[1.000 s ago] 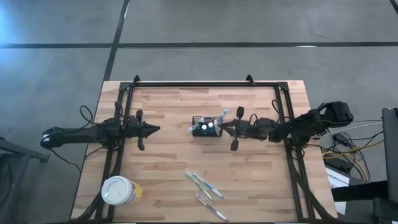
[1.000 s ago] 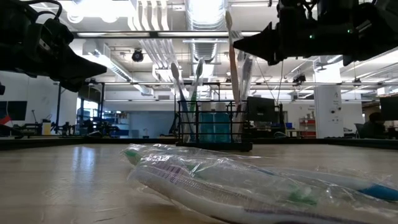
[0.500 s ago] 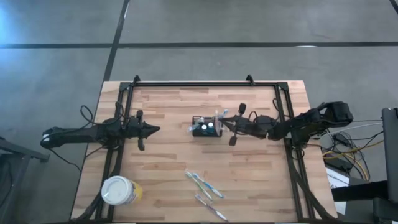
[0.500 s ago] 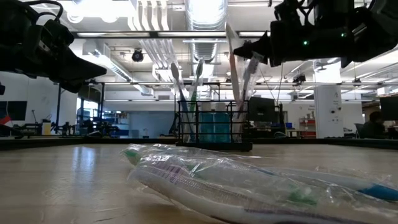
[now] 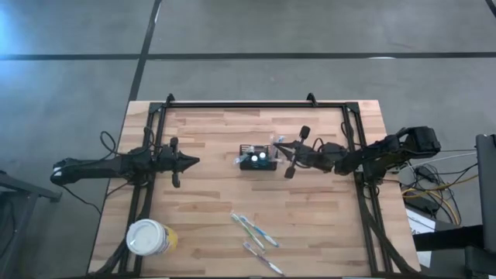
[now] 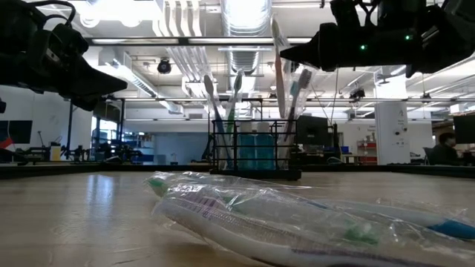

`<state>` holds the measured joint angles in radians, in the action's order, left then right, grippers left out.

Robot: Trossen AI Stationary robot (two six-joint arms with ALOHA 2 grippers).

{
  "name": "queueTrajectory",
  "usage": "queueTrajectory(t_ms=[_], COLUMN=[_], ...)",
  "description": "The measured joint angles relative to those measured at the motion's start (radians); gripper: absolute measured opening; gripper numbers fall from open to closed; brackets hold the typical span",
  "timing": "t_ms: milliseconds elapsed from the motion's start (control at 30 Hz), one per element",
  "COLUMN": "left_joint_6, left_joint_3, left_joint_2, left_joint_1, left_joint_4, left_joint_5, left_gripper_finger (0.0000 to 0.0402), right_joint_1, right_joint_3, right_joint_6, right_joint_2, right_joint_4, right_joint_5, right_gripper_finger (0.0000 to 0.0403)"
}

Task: Pick & Place toothbrushing station
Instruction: Put the orange toothbrush into the wire organizer

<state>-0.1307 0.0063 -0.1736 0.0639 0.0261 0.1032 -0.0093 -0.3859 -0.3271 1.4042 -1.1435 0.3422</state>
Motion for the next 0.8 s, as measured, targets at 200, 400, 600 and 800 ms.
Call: queueTrajectory(t_ms=[200,400,600,800], left_joint_6=[-0.001,-0.001,-0.001,-0.001], left_joint_3=[0.000,0.000,0.000,0.000], left_joint_2=[-0.001,-0.001,-0.004,-0.007], left_joint_1=[0.000,0.000,0.000,0.000], left_joint_4=[-0.001,-0.002,-0.001,-0.001], left_joint_5=[0.000,0.001,0.001,0.002], left_gripper_finger=[0.0003,0.0003,0.0003,0.0003], right_joint_1=[0.000,0.000,0.000,0.000], right_joint_3=[0.001,0.002,0.003,0.008], right_joint_6=[-0.047,-0.043,-0.042,-0.030], right_joint_2=[0.017,0.046,0.115,0.208], right_joint_4=[0.002,0.004,-0.019,-0.134], right_joint_5=[0.023,0.025,0.025,0.025], right_gripper_finger=[0.0008,0.0008,0.0008,0.0008])
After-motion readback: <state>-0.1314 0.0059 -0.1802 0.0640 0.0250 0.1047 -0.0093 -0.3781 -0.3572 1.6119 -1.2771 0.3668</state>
